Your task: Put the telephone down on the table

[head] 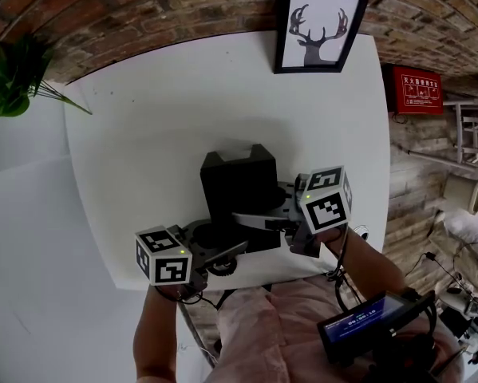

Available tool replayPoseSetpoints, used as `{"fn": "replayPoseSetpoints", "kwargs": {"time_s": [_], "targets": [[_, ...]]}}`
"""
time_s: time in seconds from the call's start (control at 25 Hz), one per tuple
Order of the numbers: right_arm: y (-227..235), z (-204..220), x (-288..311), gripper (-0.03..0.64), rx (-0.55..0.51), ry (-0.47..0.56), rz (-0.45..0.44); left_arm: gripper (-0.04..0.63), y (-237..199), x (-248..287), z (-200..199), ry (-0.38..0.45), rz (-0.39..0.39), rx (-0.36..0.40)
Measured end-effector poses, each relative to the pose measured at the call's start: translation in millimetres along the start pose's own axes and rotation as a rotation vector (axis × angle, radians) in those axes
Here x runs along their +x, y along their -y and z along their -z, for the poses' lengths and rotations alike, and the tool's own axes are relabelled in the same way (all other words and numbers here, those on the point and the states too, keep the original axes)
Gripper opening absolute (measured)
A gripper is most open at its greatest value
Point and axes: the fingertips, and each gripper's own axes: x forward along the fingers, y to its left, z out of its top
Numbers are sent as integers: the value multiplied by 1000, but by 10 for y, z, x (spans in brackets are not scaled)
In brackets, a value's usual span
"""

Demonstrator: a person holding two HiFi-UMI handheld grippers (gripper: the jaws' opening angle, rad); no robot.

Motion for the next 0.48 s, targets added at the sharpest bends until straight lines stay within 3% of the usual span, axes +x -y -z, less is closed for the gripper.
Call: {"fn": "replayPoseSetpoints", "kwargs": {"time_s": [0.48], "targets": [[53,63,-8,193,-4,-25,11,209,-53,55,62,-56,-20,-34]]}}
